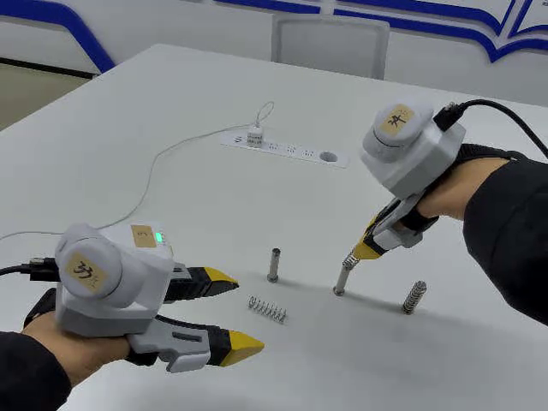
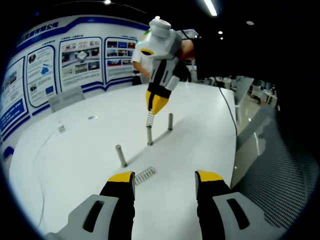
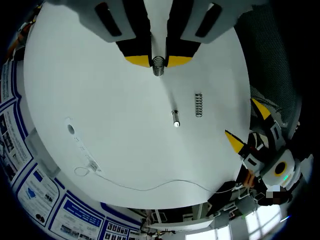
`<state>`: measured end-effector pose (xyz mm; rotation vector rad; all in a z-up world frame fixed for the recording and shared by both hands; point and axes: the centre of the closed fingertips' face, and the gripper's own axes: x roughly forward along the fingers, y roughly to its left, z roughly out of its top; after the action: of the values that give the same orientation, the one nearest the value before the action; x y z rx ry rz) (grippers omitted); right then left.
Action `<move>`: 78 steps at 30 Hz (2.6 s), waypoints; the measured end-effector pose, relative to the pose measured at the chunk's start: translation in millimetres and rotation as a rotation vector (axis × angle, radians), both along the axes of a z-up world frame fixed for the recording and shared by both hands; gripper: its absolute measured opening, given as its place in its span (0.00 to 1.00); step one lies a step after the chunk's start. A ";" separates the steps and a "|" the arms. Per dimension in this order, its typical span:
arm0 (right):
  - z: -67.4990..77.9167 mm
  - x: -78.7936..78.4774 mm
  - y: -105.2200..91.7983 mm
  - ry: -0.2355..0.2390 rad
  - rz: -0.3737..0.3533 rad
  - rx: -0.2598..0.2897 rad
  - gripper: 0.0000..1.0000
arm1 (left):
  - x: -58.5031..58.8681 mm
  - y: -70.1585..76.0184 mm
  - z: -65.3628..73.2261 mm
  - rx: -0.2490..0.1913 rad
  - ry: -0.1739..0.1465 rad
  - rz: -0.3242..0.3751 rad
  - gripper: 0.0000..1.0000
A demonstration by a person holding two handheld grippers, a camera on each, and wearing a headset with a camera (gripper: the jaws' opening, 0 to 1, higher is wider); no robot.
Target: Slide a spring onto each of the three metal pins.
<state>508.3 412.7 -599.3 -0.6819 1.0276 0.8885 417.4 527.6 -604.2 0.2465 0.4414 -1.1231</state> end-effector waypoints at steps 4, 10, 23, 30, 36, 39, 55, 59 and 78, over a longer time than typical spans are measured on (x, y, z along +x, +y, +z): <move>-2.8 3.4 2.2 0.018 0.006 -0.032 0.12 | -0.2 -0.1 -0.2 0.002 0.000 -0.001 0.50; -11.2 4.8 6.9 0.066 0.011 -0.065 0.12 | 0.0 0.3 0.2 0.003 -0.001 0.001 0.50; -36.2 4.2 9.4 0.125 -0.008 -0.100 0.12 | -0.6 -0.2 -0.1 0.006 0.001 -0.002 0.50; -49.4 0.8 6.7 0.151 -0.024 -0.105 0.12 | -0.7 -0.1 0.3 0.006 0.001 0.000 0.50; -55.2 2.9 6.5 0.150 -0.024 -0.099 0.12 | -0.8 -0.1 0.2 0.007 0.001 -0.001 0.50; -53.4 2.5 6.3 0.123 0.007 -0.099 0.14 | -0.7 0.1 0.4 0.007 0.001 0.000 0.50; -5.0 -11.3 32.0 -0.066 0.091 0.016 0.19 | -1.9 -1.1 -1.1 0.014 0.003 -0.007 0.50; -17.8 -18.4 47.6 -0.053 0.131 0.046 0.19 | -1.8 -0.7 -1.7 0.018 0.004 -0.006 0.50; -78.6 -41.2 80.0 0.024 0.142 0.151 0.18 | -1.8 -0.1 -2.8 0.020 0.006 -0.005 0.50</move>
<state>467.1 492.7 -677.8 -0.6232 0.9306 1.0887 415.7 527.5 -607.1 0.2623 0.4580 -1.1255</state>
